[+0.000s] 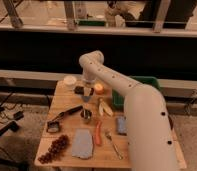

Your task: Place eraser in plastic cup

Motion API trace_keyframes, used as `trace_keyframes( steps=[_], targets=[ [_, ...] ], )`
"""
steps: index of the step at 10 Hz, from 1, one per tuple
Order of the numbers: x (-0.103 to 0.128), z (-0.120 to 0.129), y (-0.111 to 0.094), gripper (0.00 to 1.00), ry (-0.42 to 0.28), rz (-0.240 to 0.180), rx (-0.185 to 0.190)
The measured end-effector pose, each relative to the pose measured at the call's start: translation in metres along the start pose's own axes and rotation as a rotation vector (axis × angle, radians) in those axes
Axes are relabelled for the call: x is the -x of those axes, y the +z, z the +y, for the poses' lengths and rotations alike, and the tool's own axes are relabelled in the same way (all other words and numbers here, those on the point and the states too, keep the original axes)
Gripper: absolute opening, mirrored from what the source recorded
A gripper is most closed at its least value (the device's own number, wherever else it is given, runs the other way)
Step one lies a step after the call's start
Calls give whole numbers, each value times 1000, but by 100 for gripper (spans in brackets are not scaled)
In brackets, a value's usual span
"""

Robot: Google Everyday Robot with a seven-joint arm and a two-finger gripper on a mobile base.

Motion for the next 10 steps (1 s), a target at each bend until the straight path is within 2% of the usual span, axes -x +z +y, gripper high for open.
trace_keyframes(
  steps=[1, 4, 5, 6, 10],
  targets=[
    [0, 0, 0, 21, 0, 0, 0],
    [0, 0, 0, 2, 0, 0, 0],
    [0, 0, 0, 1, 0, 0, 0],
    [0, 0, 0, 5, 0, 0, 0],
    [0, 0, 0, 44, 0, 0, 0]
  ],
)
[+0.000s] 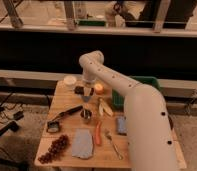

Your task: Place eraser in plastic cup

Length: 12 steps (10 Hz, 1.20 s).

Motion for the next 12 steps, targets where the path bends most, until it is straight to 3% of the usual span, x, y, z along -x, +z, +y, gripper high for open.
trace_keyframes(
  steps=[2, 4, 12],
  targets=[
    [0, 0, 0, 66, 0, 0, 0],
    [0, 0, 0, 79, 0, 0, 0],
    [0, 0, 0, 80, 0, 0, 0]
  ],
)
